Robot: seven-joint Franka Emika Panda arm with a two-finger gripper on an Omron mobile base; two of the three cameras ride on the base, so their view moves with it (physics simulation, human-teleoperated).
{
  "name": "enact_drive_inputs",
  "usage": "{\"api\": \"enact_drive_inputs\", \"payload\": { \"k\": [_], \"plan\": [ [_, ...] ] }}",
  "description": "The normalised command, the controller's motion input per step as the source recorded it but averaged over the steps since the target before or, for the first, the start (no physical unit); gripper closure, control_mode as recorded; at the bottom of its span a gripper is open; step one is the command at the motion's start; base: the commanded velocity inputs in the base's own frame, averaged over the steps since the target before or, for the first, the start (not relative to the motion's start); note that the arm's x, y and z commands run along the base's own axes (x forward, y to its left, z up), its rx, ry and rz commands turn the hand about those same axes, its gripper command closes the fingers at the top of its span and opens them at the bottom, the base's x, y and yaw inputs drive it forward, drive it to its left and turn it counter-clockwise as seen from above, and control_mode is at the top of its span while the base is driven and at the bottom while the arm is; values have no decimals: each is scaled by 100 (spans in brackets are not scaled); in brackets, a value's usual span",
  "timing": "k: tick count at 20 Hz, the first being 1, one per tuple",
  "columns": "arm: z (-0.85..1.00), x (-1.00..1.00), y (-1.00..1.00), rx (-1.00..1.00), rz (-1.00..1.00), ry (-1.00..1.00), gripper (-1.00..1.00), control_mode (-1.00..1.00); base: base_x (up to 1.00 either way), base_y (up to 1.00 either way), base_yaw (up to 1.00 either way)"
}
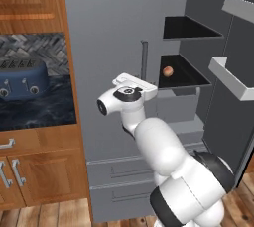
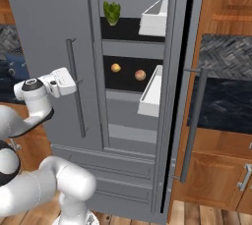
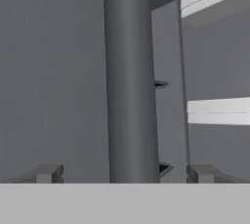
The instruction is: Place the peach in the correct fridge rack based on whether it is a fruit or vegetable. Finally, close the fridge door.
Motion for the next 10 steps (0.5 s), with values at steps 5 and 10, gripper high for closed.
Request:
{"api": "enact_drive_inputs", "payload": {
  "k": [5, 10],
  "plan": [
    [0, 38, -18, 0, 0, 0, -100, -100, 0, 0, 0],
    [0, 17, -1, 0, 0, 1, -100, -100, 0, 0, 0]
  ]
}}
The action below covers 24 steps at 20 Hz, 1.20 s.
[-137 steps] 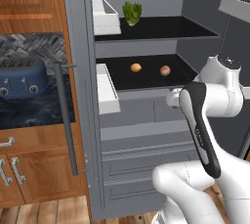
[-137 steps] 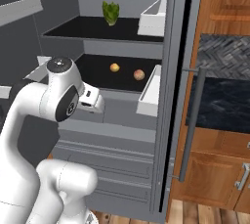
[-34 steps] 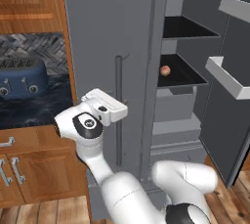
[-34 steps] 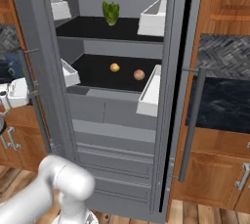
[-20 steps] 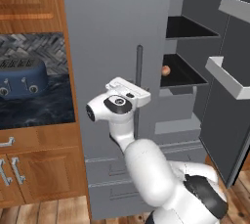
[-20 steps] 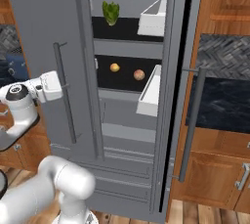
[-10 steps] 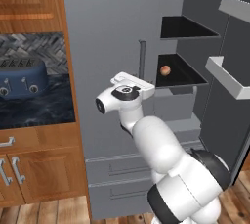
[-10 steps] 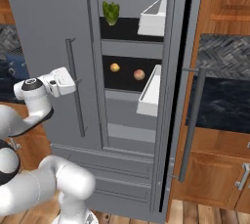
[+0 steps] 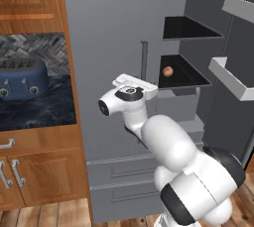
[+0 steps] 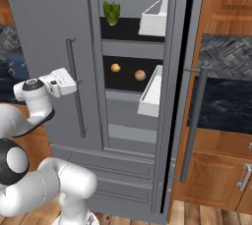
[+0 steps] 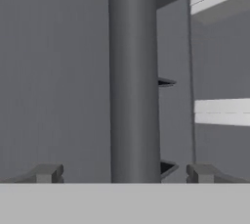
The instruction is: Place the peach in the correct fridge rack based on whether it is a fruit or vegetable. Finally, close the fridge door.
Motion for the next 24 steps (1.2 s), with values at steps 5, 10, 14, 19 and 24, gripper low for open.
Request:
{"api": "enact_drive_inputs", "payload": {
  "k": [5, 10, 14, 19, 24],
  "plan": [
    [1, 0, 0, 0, 3, 0, -100, -100, 0, 0, 0],
    [4, 0, 0, 0, 3, 0, -100, -100, 0, 0, 0],
    [3, -25, 0, 0, 5, 0, -100, -100, 0, 0, 0],
    [1, -34, 0, 0, 7, 0, -100, -100, 0, 0, 0],
    [0, -46, 0, 0, 5, 0, -100, -100, 0, 0, 0]
  ]
}}
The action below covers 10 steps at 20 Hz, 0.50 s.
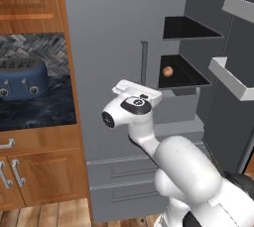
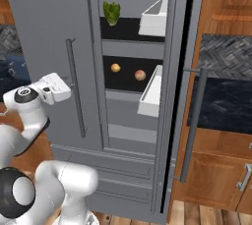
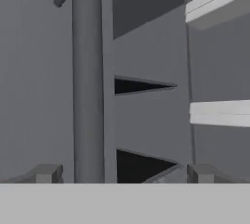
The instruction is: Place the peach in the correct fridge rack based on whether it is a fruit or vegetable. Finally, close the fridge door.
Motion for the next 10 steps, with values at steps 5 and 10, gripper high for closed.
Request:
{"api": "enact_drive_inputs", "payload": {
  "k": [5, 10],
  "plan": [
    [5, -88, -1, 5, 1, 8, -100, -100, 0, 0, 0],
    [15, -100, -28, 12, 1, 14, -100, -100, 0, 0, 0]
  ]
}}
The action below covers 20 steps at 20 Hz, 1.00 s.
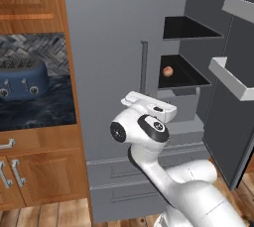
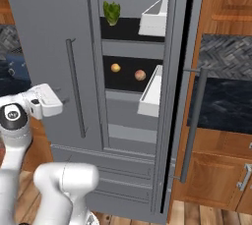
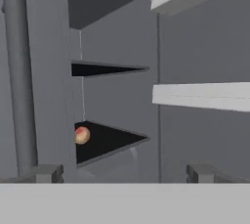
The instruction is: Place the peach in the correct fridge rack based on whether it is a fruit or vegetable. Finally, close the fridge door.
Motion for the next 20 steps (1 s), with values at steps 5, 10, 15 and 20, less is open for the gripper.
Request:
{"api": "enact_drive_inputs", "payload": {
  "k": [5, 10, 15, 20],
  "plan": [
    [14, -100, -69, 15, 8, 11, -100, -100, 0, 0, 0],
    [6, -96, -91, 21, 18, 11, -100, -100, 0, 0, 0],
    [1, -63, -66, 19, 15, 15, -100, -100, 0, 0, 0],
    [-1, -15, -25, 5, 2, 0, -100, -100, 0, 0, 0]
  ]
}}
